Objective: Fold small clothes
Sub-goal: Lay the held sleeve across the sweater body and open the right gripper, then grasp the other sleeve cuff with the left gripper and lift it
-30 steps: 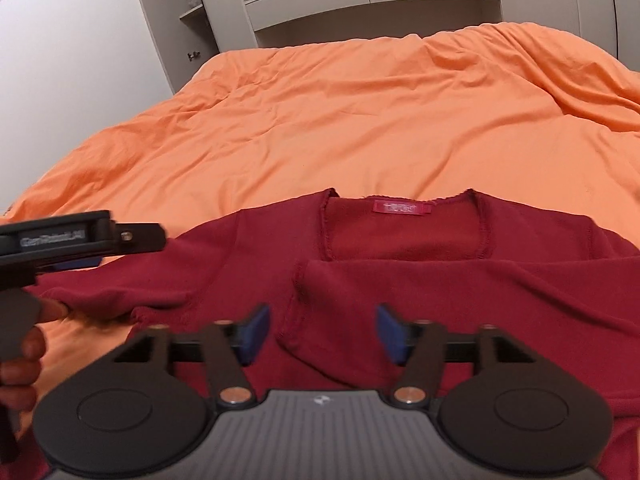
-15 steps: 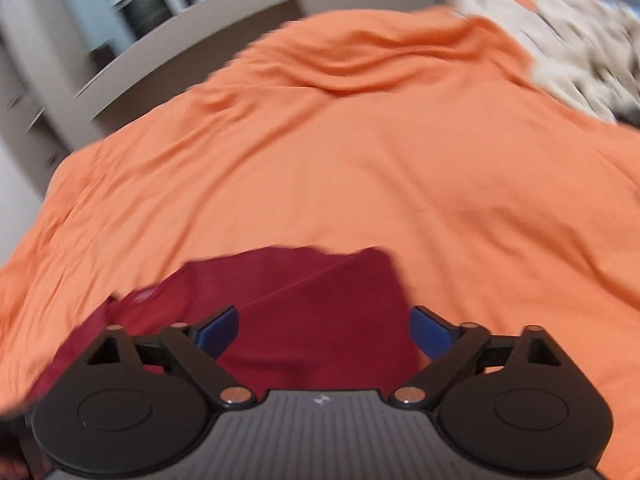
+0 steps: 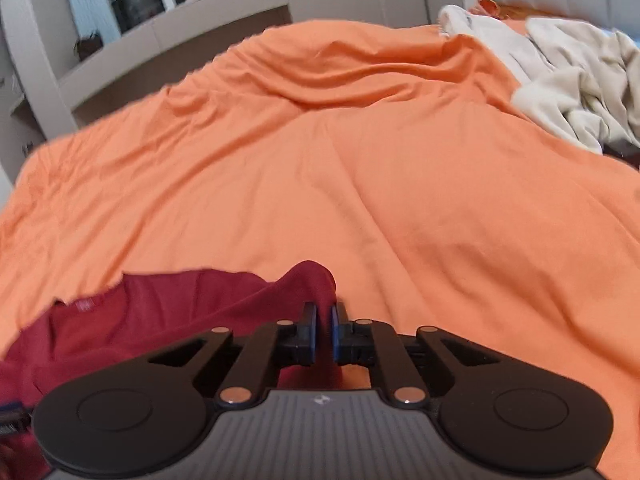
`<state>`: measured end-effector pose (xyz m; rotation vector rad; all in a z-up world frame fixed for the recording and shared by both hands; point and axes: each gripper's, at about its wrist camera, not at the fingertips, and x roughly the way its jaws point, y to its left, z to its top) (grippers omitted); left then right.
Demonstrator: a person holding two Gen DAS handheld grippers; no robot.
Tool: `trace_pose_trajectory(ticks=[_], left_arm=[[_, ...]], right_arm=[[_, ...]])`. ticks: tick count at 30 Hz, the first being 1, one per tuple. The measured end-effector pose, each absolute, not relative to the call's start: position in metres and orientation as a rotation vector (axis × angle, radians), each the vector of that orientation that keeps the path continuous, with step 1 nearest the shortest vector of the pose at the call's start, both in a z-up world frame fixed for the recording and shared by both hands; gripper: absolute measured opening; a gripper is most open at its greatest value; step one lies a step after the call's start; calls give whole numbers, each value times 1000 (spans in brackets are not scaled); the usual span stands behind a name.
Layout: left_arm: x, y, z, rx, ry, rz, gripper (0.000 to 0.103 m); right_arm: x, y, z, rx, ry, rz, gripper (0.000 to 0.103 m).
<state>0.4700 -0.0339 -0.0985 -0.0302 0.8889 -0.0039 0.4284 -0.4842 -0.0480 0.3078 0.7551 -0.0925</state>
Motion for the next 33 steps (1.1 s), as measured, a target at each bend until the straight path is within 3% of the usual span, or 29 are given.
trace_pose_trajectory(ticks=[3, 5, 11, 14, 21, 22, 24, 26, 33], left_arm=[[469, -34, -98, -29, 889, -3, 102], [469, -33, -98, -35, 890, -5, 102], [469, -34, -99, -36, 883, -6, 102], [469, -34, -99, -32, 883, -6, 102], [468, -33, -99, -33, 880, -6, 102], [468, -33, -100, -32, 880, -6, 102], [468, -33, -100, -32, 880, -6, 102], [468, -32, -99, -33, 879, -7, 102], [465, -26, -86, -66, 878, 8, 91]], right_arm=[[427, -484, -49, 312, 789, -83, 23], [414, -487, -42, 314, 778, -75, 53], [346, -481, -19, 219, 785, 8, 74], [328, -474, -24, 173, 822, 26, 74], [333, -456, -54, 176, 888, 13, 51], [336, -455, -55, 176, 885, 3, 44], [341, -457, -56, 193, 869, -25, 21], [345, -461, -55, 208, 858, -44, 8], [337, -463, -46, 195, 844, -55, 6]])
